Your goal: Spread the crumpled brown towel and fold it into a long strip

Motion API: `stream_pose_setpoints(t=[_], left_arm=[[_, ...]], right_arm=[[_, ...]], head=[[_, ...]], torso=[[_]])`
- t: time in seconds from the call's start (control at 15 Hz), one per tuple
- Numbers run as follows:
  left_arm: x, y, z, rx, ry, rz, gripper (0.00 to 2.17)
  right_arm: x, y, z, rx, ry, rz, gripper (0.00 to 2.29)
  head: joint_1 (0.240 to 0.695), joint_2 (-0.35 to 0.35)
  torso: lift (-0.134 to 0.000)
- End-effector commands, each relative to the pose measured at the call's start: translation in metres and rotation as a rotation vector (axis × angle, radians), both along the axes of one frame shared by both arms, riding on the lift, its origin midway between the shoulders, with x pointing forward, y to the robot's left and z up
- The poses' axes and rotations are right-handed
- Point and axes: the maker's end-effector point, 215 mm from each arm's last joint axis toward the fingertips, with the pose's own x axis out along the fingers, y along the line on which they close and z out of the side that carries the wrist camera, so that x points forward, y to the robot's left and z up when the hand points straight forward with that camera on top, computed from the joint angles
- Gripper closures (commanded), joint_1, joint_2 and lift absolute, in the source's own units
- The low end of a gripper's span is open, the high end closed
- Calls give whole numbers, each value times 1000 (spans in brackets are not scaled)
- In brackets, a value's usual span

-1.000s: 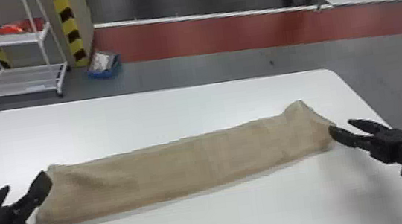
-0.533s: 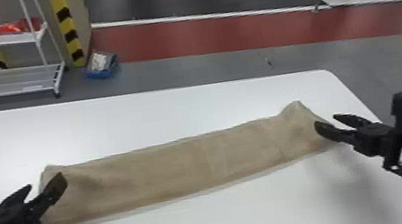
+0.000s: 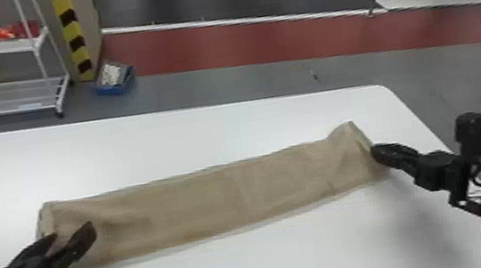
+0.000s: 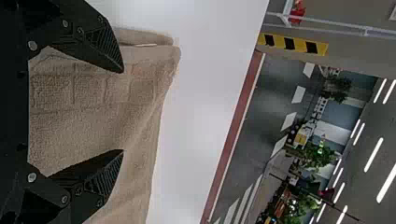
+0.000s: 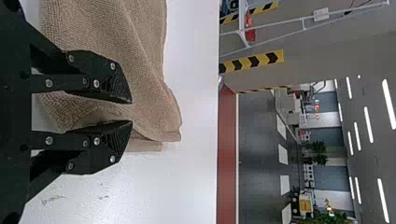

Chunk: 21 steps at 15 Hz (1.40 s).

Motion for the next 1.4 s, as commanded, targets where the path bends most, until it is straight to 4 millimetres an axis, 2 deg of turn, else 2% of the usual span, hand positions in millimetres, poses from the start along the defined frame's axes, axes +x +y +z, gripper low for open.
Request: stream_pose_setpoints(t=[0.0, 0.27, 0.4, 0.8, 1.33], left_arm=[[-7, -21, -14, 13, 42, -45, 336], [-13, -33, -26, 35, 85, -76, 336], [-15, -37, -30, 59, 91, -83, 336], [3, -35, -20, 91, 64, -67, 336], [18, -30, -22, 144, 62, -57, 336]], right_arm=[[-8, -3, -5, 14, 10, 0, 1197], [-22, -12, -4, 28, 1, -1, 1197], [-26, -23, 1, 28, -9, -12, 1197], [-31, -52, 22, 19, -52, -31, 1197], [-51, -47, 17, -5, -28, -10, 1190]], head=[[695, -182], [695, -225], [695, -235], [695, -272], [695, -277]], torso=[[-124], [-124], [-124], [-124], [-124]])
